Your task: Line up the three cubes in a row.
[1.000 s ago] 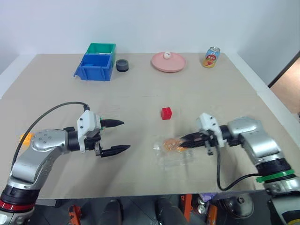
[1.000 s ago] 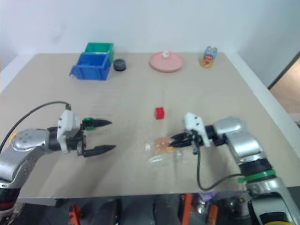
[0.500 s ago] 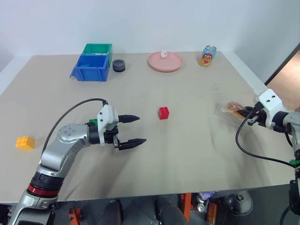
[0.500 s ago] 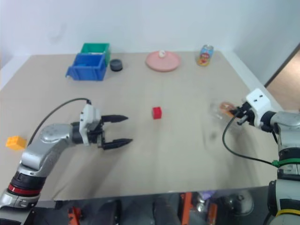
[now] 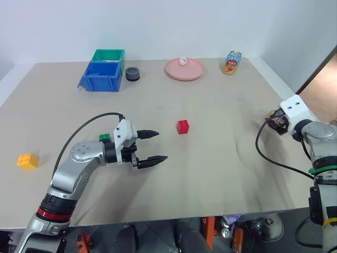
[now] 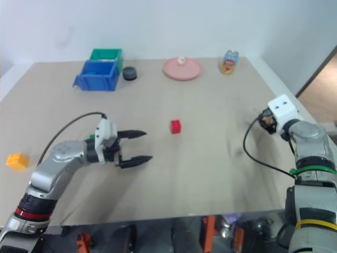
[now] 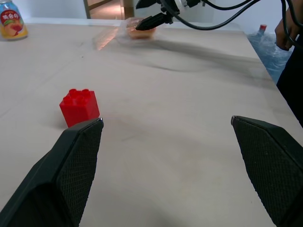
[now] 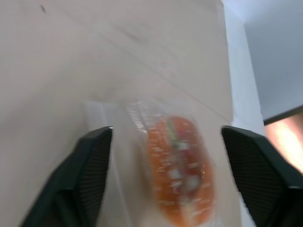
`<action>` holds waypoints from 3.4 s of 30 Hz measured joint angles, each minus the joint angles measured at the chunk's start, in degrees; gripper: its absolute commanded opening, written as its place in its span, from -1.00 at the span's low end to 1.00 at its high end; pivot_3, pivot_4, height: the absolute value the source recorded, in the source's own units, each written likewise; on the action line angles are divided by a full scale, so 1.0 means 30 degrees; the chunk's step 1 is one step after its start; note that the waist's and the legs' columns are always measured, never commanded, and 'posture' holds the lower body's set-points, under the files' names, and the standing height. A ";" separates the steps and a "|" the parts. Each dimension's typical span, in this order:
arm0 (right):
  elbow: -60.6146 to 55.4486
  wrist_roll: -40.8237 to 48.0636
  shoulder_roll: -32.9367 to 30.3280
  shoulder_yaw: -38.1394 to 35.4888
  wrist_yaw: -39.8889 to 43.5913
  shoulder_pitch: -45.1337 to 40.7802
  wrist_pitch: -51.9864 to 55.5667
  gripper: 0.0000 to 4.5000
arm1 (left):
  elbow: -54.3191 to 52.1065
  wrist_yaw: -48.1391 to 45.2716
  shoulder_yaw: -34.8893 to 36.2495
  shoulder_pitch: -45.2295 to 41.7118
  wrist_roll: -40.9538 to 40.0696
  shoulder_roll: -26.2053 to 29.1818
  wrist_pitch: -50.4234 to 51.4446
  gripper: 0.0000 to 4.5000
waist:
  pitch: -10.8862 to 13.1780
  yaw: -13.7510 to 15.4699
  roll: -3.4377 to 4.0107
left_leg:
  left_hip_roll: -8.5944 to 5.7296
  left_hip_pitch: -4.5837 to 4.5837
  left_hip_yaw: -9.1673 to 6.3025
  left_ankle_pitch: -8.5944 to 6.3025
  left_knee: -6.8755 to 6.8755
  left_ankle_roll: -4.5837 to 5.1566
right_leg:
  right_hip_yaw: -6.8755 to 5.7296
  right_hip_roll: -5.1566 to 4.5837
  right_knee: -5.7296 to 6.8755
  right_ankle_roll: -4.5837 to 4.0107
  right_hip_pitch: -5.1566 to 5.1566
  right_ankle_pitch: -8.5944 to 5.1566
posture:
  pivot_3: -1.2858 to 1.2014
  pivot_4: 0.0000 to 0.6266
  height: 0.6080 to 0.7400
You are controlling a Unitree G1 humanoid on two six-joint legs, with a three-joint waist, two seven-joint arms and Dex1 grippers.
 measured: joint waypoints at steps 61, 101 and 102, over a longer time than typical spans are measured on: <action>-1.8582 0.3253 1.2586 0.2116 -0.3939 0.7586 1.1408 0.68 | -0.3485 0.3239 0.3660 0.4795 -0.1757 0.0834 0.0746 1.00 | -0.0034 -0.0058 -0.0043 | 0.0124 0.0031 -0.0040 0.0046 -0.0008 -0.0019 | -0.0034 0.0140 0.0059 -0.0217 -0.0059 0.0022 | 0.03 -0.52 1.00; -1.5798 0.7046 0.6207 0.3902 1.4400 0.5507 0.4389 -0.46 | -0.4370 0.1548 0.5946 0.7380 -0.3797 0.2653 0.1171 1.00 | 0.0000 -0.0061 -0.0042 | 0.0129 -0.0008 -0.0030 0.0023 -0.0083 -0.0045 | -0.0041 0.0134 -0.0012 -0.0228 -0.0091 -0.0044 | 0.03 -0.52 1.00; -1.5387 0.6961 0.6275 0.4066 1.4658 0.5210 0.4093 -0.46 | -0.4604 0.1546 0.5986 0.7651 -0.3932 0.2661 0.1256 1.00 | 0.0000 -0.0052 -0.0044 | 0.0129 -0.0010 -0.0032 0.0020 -0.0084 -0.0050 | -0.0041 0.0136 -0.0013 -0.0227 -0.0090 -0.0049 | 0.03 -0.52 1.00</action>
